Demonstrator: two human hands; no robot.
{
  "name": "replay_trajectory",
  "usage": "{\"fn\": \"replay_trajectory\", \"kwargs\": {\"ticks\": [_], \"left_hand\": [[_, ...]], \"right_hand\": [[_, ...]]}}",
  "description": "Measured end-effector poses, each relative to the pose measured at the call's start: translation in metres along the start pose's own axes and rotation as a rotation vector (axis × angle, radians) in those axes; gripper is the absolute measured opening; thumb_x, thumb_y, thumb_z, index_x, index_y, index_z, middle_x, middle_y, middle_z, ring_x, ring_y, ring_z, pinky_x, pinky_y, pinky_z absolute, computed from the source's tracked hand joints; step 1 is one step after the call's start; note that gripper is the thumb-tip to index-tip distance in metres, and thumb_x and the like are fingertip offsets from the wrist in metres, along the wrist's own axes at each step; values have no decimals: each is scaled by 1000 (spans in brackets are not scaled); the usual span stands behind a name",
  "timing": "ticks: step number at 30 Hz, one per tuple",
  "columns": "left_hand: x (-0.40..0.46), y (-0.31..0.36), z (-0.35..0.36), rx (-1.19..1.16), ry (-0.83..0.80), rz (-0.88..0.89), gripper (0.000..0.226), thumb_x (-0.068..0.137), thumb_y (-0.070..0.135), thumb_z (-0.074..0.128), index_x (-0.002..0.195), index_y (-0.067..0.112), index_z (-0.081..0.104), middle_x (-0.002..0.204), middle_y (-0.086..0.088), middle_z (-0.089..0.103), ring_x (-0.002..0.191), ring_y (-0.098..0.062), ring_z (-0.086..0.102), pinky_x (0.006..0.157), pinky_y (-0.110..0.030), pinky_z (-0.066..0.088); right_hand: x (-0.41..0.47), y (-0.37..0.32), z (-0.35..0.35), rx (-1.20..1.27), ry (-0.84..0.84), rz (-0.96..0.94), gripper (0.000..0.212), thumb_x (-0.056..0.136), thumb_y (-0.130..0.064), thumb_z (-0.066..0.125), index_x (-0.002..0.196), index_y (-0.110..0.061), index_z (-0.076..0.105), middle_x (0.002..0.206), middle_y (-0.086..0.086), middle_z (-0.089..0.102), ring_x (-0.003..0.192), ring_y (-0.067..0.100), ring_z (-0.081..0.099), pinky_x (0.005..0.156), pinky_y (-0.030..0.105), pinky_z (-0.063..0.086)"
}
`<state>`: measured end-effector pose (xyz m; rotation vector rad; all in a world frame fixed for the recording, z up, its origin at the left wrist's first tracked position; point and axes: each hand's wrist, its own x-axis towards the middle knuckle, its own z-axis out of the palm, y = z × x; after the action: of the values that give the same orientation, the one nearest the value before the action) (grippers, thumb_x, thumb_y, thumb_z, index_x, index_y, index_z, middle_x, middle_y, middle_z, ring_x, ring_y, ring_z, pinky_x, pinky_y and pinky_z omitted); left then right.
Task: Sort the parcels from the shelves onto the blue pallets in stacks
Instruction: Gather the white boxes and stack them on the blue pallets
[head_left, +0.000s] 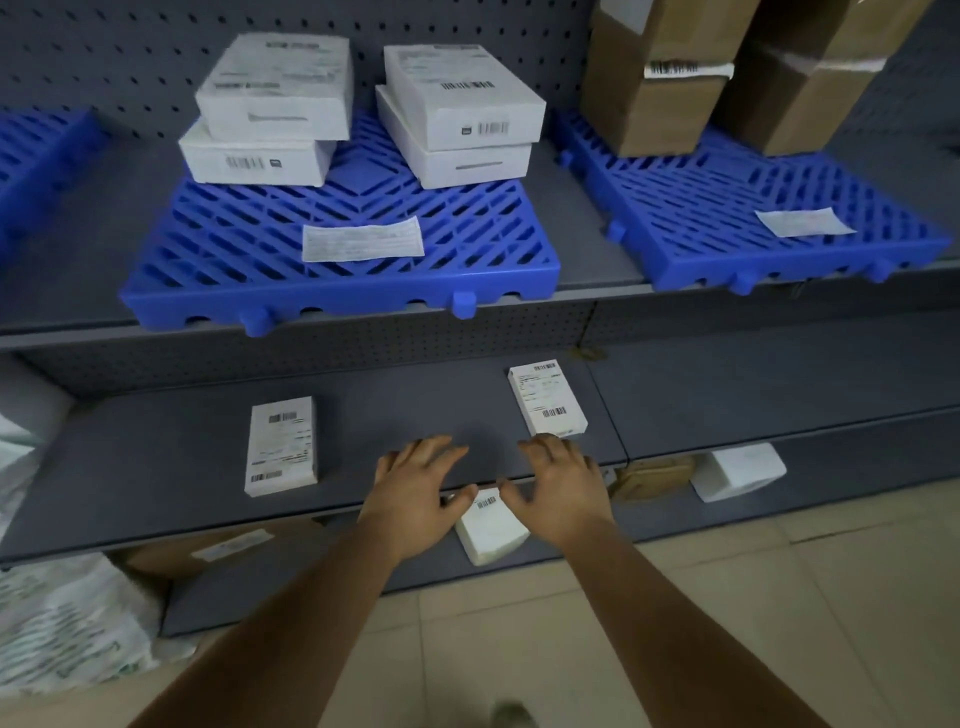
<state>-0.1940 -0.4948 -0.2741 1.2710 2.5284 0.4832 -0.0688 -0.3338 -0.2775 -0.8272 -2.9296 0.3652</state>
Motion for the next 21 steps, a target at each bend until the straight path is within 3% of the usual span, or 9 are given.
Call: {"fn": "replay_trajectory", "kwargs": {"ticks": [4,13,18,21], "left_hand": [[36,5,28,3,9,-35,78,74,71,17,140,36,39,149,12,32,135,-12,27,108,-37,19],[106,20,96,-34,-27,-194,78,74,72,22,143,36,33,150,11,31,138,-14,26,110,-39,17],[135,21,127,-1,-45,-215,63,89,61,39,145,35,29,153,10,25,140,-15,22,112,-37,13],[142,13,141,-9,-34,-231,61,91,59,42,145,35,28,154,11,24,140,-15,21,112,-37,13]], "right_hand": [[36,37,22,-35,-5,-23,68,77,-62,35,123,-19,61,124,6,60,113,31,54,87,46,44],[94,107,80,-35,-95,-30,78,75,-66,23,136,-25,49,142,5,46,129,30,39,100,48,36],[115,134,115,-81,-109,-55,66,86,-61,42,142,-27,37,150,5,33,136,31,28,106,52,31],[126,140,132,-113,-103,-63,68,86,-63,42,143,-29,33,155,3,24,139,32,22,105,56,30]]}}
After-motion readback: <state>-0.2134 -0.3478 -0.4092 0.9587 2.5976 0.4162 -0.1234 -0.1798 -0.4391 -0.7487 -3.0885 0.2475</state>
